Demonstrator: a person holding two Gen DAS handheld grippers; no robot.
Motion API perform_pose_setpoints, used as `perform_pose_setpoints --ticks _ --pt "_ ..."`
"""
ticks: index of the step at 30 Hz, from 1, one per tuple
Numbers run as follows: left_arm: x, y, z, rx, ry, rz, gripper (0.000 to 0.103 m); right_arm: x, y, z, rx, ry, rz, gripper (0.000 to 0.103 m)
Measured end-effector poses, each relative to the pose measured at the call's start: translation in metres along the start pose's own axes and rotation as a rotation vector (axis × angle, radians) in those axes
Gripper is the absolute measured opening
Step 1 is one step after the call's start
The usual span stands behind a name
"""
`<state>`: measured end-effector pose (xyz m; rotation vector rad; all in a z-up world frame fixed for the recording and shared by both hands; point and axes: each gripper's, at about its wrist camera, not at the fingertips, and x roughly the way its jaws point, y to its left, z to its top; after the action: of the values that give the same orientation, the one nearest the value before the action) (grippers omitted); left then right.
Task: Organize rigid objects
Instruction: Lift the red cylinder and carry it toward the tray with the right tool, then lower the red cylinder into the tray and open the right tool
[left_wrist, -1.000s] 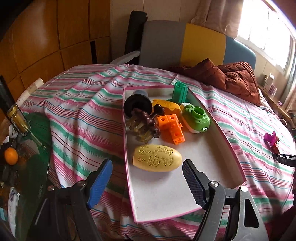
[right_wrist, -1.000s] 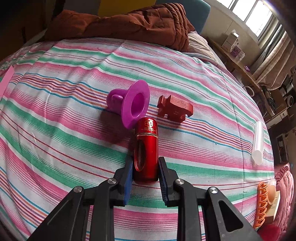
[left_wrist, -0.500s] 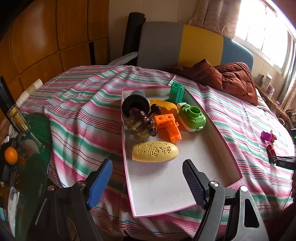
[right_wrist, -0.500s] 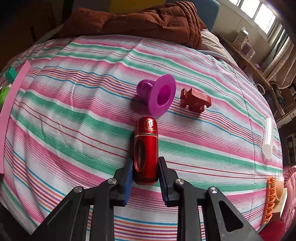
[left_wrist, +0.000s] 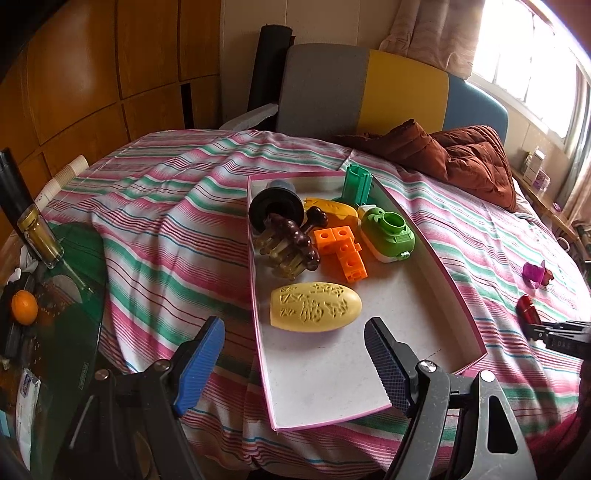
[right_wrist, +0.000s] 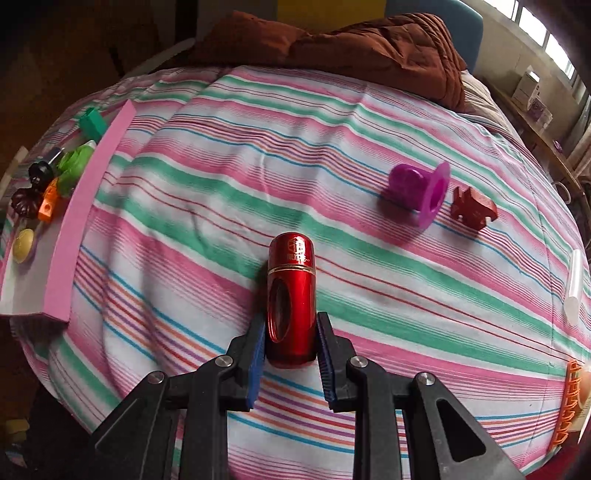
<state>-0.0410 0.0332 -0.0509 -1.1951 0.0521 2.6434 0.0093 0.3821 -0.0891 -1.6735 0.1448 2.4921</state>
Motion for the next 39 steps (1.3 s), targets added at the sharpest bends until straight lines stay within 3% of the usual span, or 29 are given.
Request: perform_pose_setpoints --ticks 4,10,18,27,39 --pt "0.0 0.003 0.0 -0.006 0.0 0.002 0.079 -0.006 0.028 0.001 -0.042 -0.013 0.06 0.025" --pt "0.0 0.009 -0.001 -0.018 -0.002 0.008 0.079 -0.03 0.067 0.01 -0.092 -0.098 0.173 0.025" --pt "0.002 0.016 -0.003 -0.034 0.005 0.011 0.079 -0.049 0.122 0.018 -0.201 -0.151 0.252 0.025" --pt "0.003 0.024 -0.004 -0.05 0.006 0.019 0.079 -0.036 0.176 0.02 -0.337 -0.11 0.315 0.025" --pt "0.003 0.034 -0.005 -0.07 0.007 0.041 0.079 -0.018 0.216 0.02 -0.515 -0.023 0.401 0.025"
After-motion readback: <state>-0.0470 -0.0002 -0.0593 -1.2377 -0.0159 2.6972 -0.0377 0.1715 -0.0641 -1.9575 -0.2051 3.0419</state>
